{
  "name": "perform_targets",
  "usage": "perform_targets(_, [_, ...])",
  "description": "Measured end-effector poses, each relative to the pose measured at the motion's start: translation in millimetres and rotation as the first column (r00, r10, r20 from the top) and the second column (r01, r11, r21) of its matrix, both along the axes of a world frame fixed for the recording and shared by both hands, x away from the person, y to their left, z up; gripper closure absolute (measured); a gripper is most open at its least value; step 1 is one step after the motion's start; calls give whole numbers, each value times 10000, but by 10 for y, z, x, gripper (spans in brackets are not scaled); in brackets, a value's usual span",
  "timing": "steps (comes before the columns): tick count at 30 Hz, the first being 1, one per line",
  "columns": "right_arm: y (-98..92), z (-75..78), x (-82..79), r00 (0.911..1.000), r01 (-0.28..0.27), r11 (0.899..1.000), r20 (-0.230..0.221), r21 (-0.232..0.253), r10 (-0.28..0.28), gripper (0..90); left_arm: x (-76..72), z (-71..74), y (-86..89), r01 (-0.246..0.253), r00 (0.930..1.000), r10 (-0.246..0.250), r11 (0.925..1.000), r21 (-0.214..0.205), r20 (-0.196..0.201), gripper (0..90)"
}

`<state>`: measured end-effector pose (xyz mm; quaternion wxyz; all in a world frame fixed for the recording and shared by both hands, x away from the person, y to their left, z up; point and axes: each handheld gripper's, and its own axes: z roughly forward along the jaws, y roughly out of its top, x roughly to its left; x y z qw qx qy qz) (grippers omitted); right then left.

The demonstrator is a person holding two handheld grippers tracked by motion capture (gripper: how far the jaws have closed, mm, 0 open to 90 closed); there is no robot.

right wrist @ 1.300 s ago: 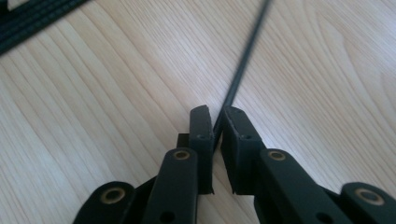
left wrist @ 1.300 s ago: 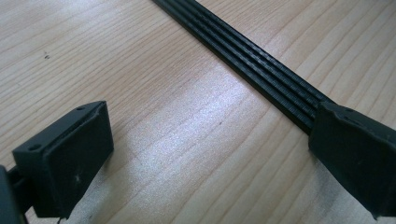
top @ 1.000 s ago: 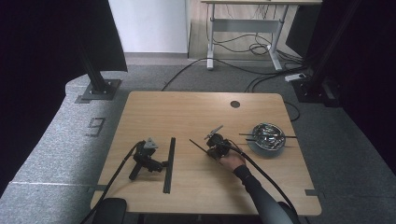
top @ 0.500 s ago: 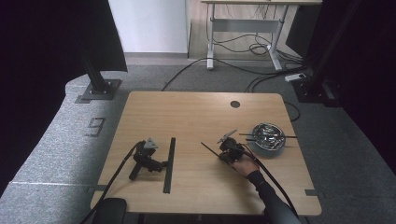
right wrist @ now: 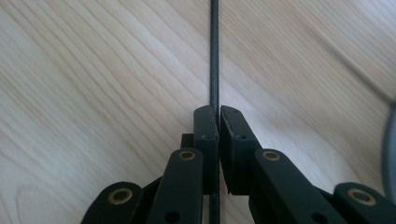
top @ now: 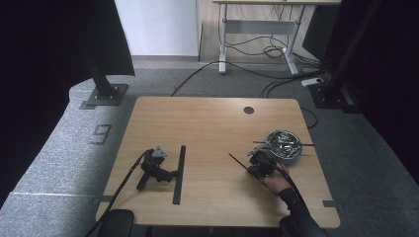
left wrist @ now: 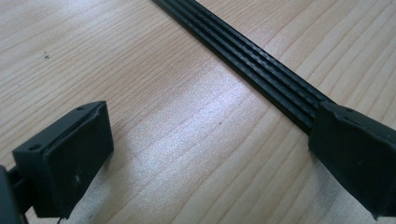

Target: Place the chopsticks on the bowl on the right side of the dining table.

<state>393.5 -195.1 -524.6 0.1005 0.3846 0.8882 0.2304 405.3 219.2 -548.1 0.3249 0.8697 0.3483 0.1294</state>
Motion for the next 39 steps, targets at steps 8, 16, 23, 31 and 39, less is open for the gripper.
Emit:
perform_targets(8, [-273, 1, -117, 9995, 309, 9995, -61, -88, -310, 854, 0, 0, 0, 4, 10000, -4, 10000, 5, 0, 0])
perform_targets(16, [-506, 6, -221, 9980, 584, 9982, -231, -158, -587, 854, 0, 0, 0, 1, 10000, -1, 10000, 1, 0, 0])
perform_targets(23, [-551, 34, -210, 9971, 580, 9981, -489, -194, -589, 766, 0, 1, 0, 3, 10000, -3, 10000, 6, -7, 0])
perform_targets(31, [-502, 195, -74, 9890, 601, 9942, -1294, -887, -713, 522, 0, 2, 0, 4, 10000, -4, 10000, 10, -17, 0])
perform_targets(39, [-410, 204, 2, 9762, -267, 9799, -2162, -1978, -170, 577, 0, 2, 0, 2, 10000, -2, 10000, 7, -16, 0])
